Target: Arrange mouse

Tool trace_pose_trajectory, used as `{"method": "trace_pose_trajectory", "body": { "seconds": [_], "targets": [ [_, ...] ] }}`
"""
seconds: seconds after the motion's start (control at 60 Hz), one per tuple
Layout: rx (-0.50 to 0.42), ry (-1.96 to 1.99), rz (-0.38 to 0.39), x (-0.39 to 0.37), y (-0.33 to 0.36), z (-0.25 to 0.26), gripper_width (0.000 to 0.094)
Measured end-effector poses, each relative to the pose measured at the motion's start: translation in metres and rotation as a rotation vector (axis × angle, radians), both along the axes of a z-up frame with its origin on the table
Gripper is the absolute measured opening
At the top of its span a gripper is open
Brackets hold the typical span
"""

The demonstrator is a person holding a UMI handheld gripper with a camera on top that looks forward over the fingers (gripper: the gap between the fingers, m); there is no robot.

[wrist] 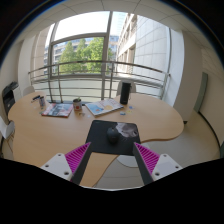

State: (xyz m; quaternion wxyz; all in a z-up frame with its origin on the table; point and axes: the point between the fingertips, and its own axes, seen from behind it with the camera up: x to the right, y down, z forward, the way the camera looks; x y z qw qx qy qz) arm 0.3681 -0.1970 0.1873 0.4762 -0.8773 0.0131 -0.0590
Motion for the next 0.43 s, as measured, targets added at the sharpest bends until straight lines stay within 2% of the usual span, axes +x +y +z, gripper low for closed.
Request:
{"method": "trace_pose_trajectory", "body": {
  "seconds": [0.433],
  "targets": [
    [0.003, 0.004, -0.007, -0.005, -0.025, 0.011, 0.0844]
  ]
}}
